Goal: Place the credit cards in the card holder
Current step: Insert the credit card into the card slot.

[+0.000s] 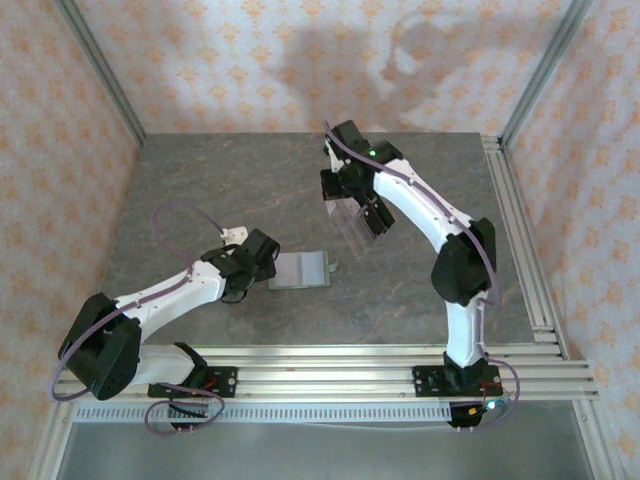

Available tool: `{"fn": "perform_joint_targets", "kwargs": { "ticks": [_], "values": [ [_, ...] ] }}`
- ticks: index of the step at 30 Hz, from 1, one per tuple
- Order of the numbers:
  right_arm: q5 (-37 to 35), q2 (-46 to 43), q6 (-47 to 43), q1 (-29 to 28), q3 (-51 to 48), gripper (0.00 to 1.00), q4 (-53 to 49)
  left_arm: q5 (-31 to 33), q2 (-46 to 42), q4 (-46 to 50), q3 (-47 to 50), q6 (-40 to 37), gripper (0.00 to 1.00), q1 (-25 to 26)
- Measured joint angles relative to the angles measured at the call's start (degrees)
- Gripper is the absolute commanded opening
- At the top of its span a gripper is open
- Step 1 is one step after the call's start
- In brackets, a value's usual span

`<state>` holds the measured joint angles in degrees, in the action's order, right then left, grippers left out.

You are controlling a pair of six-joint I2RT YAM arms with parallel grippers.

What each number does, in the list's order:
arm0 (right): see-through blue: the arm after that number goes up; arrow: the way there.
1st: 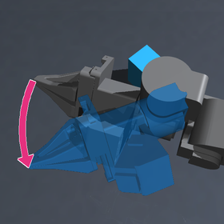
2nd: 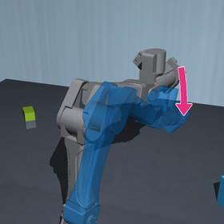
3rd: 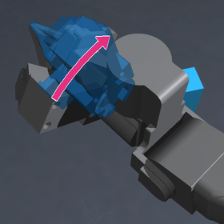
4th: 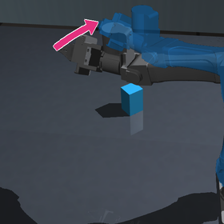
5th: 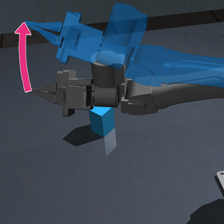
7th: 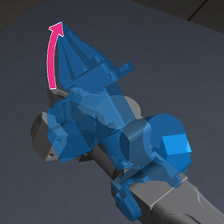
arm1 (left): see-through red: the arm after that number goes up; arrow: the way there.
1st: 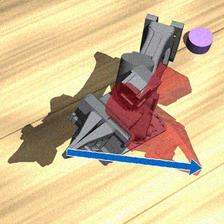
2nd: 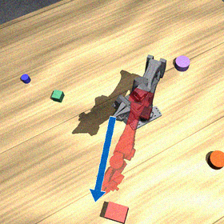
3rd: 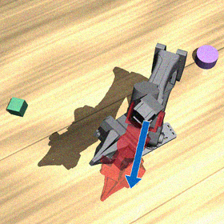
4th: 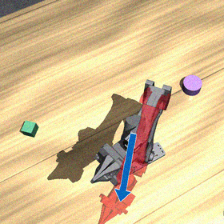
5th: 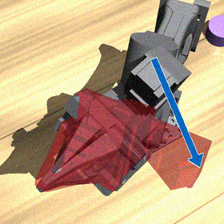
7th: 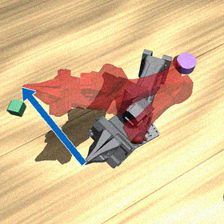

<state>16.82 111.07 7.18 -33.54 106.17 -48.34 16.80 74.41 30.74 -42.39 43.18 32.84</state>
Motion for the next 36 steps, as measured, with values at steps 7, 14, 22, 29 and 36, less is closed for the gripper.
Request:
{"fn": "perform_joint_targets", "kwargs": {
  "ticks": [7, 14, 22, 29, 36],
  "values": [
    [9.94, -14.01, 12.52, -0.28, -32.09, 0.0, 22.36, -4.48, 2.32, -4.15, 0.0, -2.32, 1.0, 0.0],
    [14.16, -18.69, 23.58, -3.43, -50.9, 0.0, 42.88, -8.28, 4.55, -8.44, 0.46, -3.5, 1.0, 0.02],
    [15.82, -18.12, 29.35, -6.29, -54.95, 0.0, 55.04, -9.35, 8.13, -10.54, 0.87, -4.22, 1.0, 0.07],
    [15.54, -15.8, 29.73, -6.27, -56.85, 0.0, 57.9, -9.35, 10.51, -11.32, 0.87, -4.31, 1.0, 0.17],
    [14.6, -14.84, 29.81, -5.99, -60.35, 0.0, 57.9, -9.09, 11.41, -11.63, 0.87, -4.28, 1.0, 0.17]
  ]
}}
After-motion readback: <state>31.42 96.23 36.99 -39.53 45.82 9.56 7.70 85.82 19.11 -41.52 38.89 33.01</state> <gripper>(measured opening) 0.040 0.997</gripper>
